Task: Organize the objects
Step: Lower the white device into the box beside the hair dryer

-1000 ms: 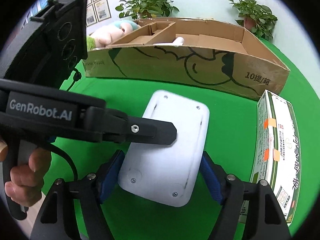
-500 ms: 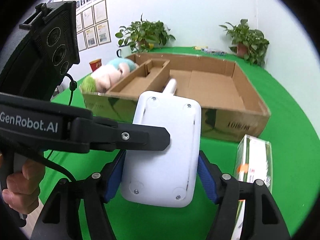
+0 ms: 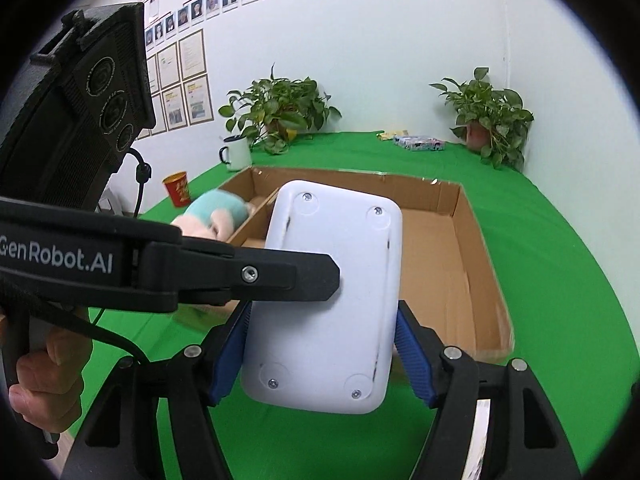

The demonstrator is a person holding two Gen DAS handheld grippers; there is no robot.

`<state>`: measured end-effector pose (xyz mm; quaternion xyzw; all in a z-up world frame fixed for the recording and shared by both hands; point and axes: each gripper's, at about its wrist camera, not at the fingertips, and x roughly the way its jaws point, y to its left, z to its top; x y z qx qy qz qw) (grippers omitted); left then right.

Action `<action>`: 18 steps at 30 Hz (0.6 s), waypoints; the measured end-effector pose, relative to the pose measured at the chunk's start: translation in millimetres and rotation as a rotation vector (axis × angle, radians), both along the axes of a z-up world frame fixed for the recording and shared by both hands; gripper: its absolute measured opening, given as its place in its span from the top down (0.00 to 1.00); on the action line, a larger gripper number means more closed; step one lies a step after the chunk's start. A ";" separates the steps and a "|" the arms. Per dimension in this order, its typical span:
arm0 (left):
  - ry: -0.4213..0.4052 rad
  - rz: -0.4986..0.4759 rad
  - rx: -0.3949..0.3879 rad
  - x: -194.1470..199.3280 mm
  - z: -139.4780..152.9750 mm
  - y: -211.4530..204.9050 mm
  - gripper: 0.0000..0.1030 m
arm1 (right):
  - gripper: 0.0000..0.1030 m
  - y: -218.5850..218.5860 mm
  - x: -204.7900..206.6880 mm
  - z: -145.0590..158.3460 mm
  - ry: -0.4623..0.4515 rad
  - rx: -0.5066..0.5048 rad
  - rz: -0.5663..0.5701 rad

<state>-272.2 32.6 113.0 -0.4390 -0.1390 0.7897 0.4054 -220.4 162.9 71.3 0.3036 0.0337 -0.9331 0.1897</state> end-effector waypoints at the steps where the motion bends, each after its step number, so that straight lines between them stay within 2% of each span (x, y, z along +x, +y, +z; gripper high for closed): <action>1: 0.000 0.000 -0.005 -9.6 3.1 3.1 0.82 | 0.34 0.3 -6.1 1.6 -0.007 -0.003 -0.002; 8: -0.060 0.014 -0.028 -68.1 -6.0 16.9 0.82 | 0.34 -0.9 -54.1 1.3 -0.087 0.003 0.016; 12: -0.151 0.029 -0.046 -101.3 -31.3 21.9 0.82 | 0.35 -1.4 -83.3 -15.4 -0.192 -0.001 0.026; 18: -0.260 0.037 -0.096 -132.6 -75.0 26.6 0.82 | 0.35 0.2 -105.7 -48.9 -0.346 -0.041 0.027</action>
